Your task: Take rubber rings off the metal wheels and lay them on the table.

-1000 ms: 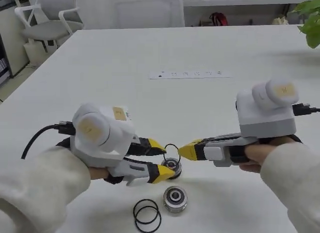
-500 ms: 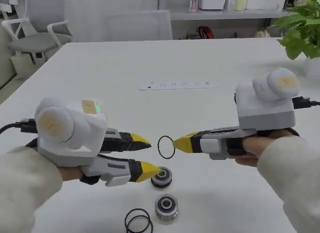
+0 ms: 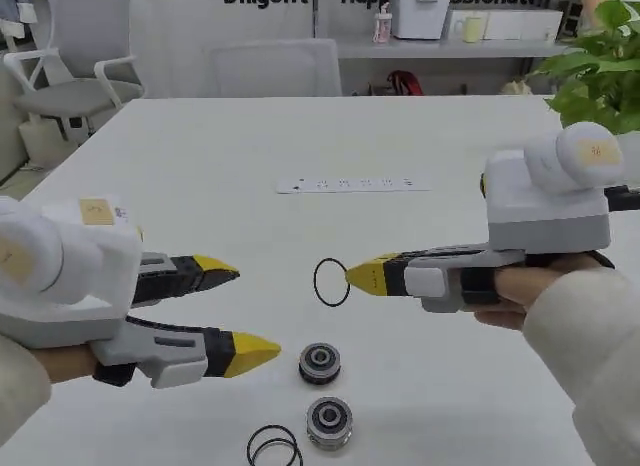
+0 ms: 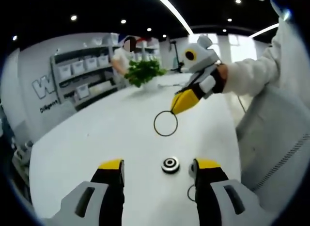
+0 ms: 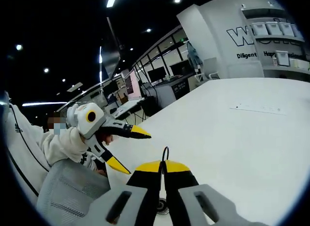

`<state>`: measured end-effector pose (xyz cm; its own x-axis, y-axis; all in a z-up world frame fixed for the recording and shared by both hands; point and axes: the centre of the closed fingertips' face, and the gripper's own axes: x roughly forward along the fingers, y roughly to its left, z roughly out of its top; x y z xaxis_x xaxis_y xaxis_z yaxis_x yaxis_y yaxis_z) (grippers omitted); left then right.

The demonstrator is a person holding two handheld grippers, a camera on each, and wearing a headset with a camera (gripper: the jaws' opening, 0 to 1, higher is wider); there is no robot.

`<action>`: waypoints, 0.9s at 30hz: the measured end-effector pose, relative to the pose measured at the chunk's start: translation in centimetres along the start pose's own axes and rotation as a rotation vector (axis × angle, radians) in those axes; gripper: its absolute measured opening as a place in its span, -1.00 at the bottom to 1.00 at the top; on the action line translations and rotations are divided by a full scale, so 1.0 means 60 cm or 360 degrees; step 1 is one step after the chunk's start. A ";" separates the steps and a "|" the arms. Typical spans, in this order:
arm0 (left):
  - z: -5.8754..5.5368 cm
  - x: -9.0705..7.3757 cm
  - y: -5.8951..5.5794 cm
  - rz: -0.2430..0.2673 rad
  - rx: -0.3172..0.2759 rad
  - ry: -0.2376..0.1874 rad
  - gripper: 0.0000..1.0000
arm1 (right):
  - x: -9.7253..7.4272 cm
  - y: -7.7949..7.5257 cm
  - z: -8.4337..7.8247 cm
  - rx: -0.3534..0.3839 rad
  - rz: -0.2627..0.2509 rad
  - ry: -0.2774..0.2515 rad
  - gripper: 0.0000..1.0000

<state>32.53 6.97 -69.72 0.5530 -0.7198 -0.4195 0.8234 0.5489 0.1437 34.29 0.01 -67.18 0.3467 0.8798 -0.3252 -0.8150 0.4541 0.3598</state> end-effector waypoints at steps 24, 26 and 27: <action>-0.058 -0.059 -0.025 0.0071 -0.0156 -0.0078 0.70 | 0.016 0.043 -0.002 0.0042 0.0148 -0.0006 -1.00; -0.056 -0.059 -0.027 0.0066 -0.0168 -0.0098 0.74 | 0.021 0.046 -0.007 0.0046 0.0157 0.0011 -1.00; -0.054 -0.059 -0.027 0.0066 -0.0170 -0.0105 0.76 | 0.022 0.047 -0.009 0.0045 0.0162 0.0017 -1.00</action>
<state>28.84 10.01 -71.39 0.5961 -0.7201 -0.3551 0.7835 0.6183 0.0616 32.20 2.36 -67.05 0.2575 0.9202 -0.2949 -0.8323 0.3663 0.4161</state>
